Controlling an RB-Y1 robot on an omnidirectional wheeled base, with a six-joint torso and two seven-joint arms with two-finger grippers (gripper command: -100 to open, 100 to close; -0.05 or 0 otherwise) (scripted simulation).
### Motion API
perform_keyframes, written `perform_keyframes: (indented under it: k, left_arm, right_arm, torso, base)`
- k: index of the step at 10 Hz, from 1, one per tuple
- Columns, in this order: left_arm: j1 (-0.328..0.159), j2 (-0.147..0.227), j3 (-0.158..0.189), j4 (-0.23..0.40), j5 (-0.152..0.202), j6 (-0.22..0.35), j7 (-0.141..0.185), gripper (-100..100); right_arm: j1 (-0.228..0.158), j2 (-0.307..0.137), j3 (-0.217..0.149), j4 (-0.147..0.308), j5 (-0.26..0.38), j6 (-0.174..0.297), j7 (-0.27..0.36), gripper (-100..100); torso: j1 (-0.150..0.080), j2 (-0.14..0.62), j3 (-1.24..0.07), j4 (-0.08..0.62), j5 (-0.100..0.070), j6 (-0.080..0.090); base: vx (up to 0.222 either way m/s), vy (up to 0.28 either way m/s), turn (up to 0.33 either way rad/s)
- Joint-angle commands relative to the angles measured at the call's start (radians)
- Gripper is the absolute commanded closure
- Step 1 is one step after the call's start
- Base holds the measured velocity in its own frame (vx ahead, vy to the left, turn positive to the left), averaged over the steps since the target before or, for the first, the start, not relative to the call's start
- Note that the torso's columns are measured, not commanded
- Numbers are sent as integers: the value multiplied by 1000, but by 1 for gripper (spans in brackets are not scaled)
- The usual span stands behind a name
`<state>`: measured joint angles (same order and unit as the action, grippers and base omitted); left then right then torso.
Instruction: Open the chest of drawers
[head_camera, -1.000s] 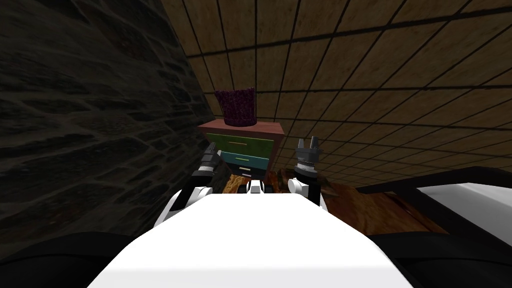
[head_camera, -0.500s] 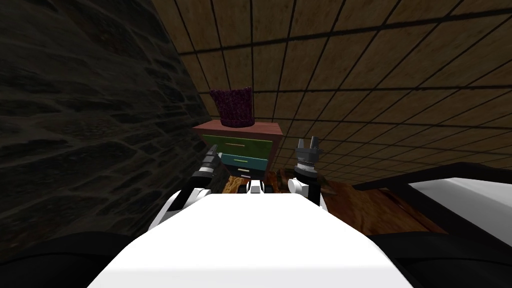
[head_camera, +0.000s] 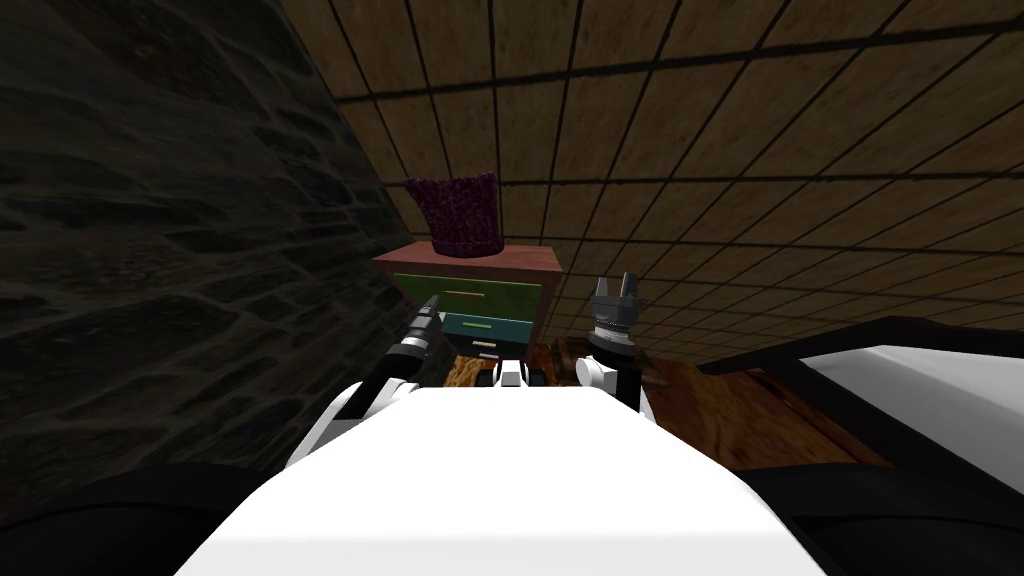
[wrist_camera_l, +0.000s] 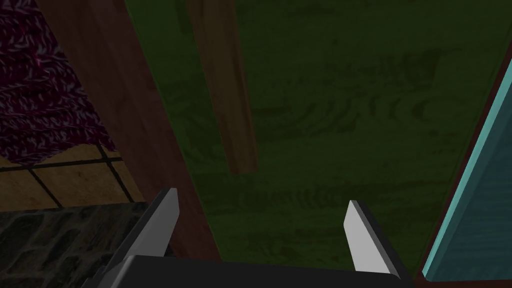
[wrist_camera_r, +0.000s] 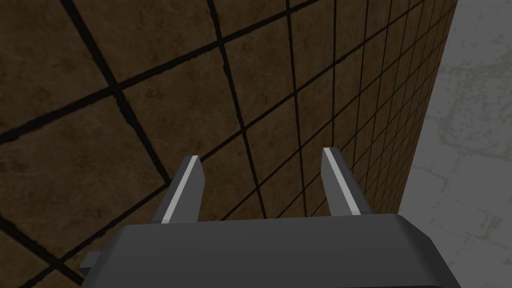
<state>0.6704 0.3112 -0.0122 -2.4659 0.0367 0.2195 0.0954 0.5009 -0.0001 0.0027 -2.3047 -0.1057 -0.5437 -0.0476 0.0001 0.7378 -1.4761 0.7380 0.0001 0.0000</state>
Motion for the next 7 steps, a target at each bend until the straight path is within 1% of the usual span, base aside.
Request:
perform_keyframes:
  k: [1, 4, 7]
  left_arm:
    - [14, 33, 2, -13, 2, 63, 13, -100]
    - [30, 61, 0, -49, 1, 123, 24, -100]
    - [42, 82, -2, -114, 0, 165, 31, -100]
  right_arm:
    - [0, 0, 0, 0, 0, 0, 0, 0]
    - [0, 0, 0, 0, 0, 0, 0, 0]
    - [0, 0, 0, 0, 0, 0, 0, 0]
  torso:
    - [0, 0, 0, 0, 0, 0]
    - [0, 0, 0, 0, 0, 0]
    - [0, 1, 0, 0, 0, 0]
  base:
    - [39, -1, -80]
    - [42, -4, -73]
    - [29, -4, -46]
